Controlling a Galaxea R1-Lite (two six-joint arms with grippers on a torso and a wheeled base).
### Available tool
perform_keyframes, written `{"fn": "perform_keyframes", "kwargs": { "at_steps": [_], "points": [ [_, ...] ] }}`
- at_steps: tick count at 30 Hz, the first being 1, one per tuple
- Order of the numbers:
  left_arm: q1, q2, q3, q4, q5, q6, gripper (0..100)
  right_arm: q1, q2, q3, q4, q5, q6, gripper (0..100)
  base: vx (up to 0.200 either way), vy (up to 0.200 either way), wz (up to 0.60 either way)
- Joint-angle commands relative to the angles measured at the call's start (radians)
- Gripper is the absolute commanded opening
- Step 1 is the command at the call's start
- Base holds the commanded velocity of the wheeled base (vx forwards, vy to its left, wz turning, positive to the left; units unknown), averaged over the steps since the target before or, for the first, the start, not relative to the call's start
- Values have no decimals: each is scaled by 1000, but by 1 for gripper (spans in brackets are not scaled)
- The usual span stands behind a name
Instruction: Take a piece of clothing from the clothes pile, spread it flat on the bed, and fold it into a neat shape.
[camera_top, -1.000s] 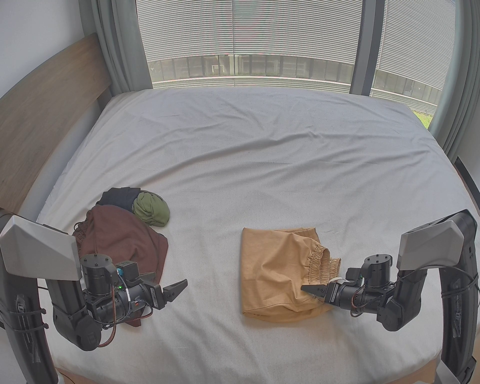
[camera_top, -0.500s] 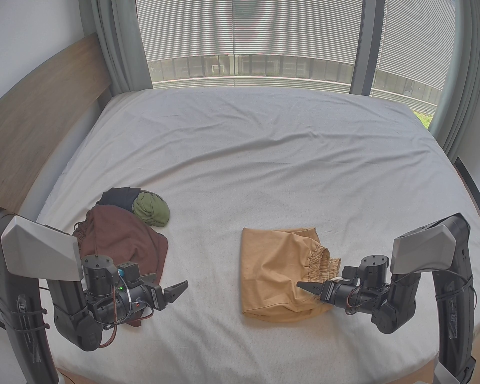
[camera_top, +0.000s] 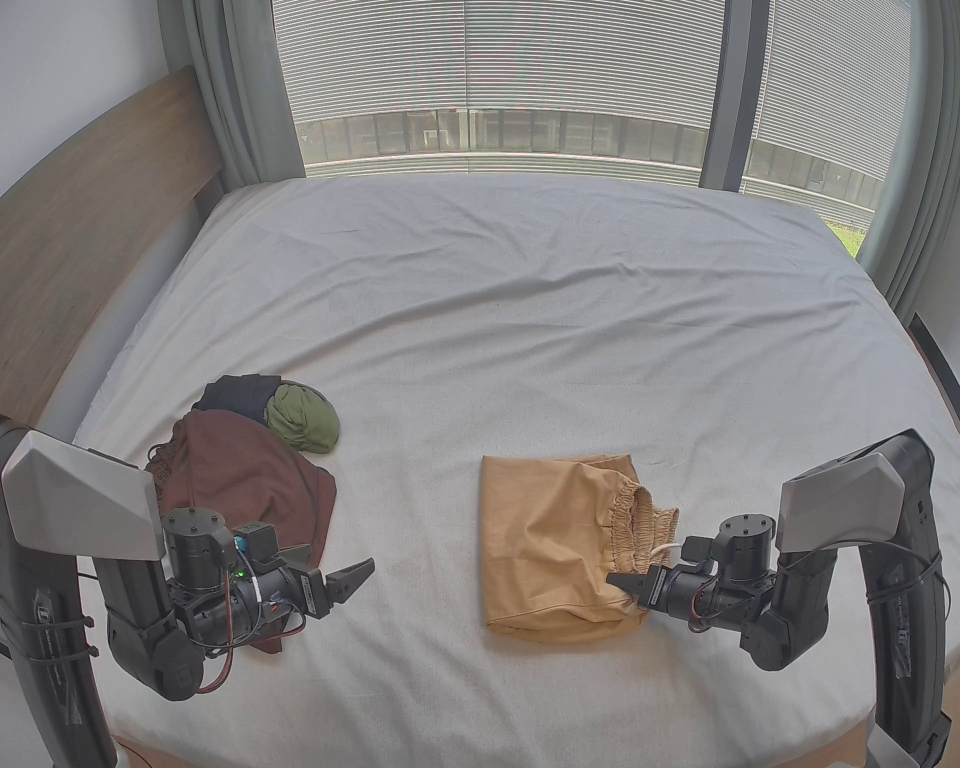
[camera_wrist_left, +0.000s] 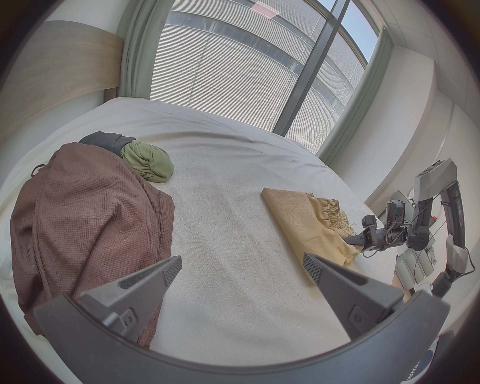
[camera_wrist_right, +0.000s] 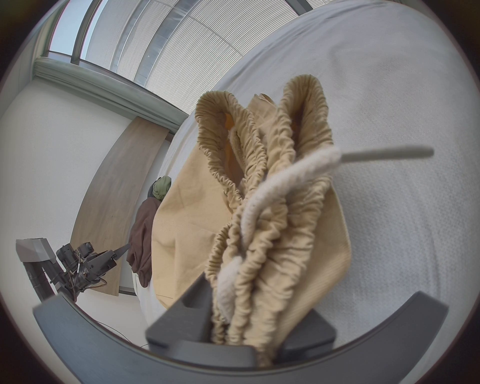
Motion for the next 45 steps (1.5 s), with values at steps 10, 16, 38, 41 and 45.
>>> {"fn": "perform_keyframes", "kwargs": {
  "at_steps": [10, 16, 38, 41, 45],
  "points": [
    [3, -5, 3, -2, -1, 0, 100, 9, -138, 72, -70, 125, 13, 0, 0, 0, 0],
    [3, -11, 2, -4, 0, 0, 100, 15, -211, 64, -70, 136, 30, 0, 0, 0, 0],
    [3, -9, 6, -4, 0, 0, 100, 112, -353, -93, -67, 177, 95, 0, 0, 0, 0],
    [3, -9, 6, -4, 0, 0, 100, 113, -353, -128, -65, 179, 112, 0, 0, 0, 0],
    [3, -9, 5, -4, 0, 0, 100, 110, -350, -201, -41, 179, 115, 0, 0, 0, 0]
  ]
}}
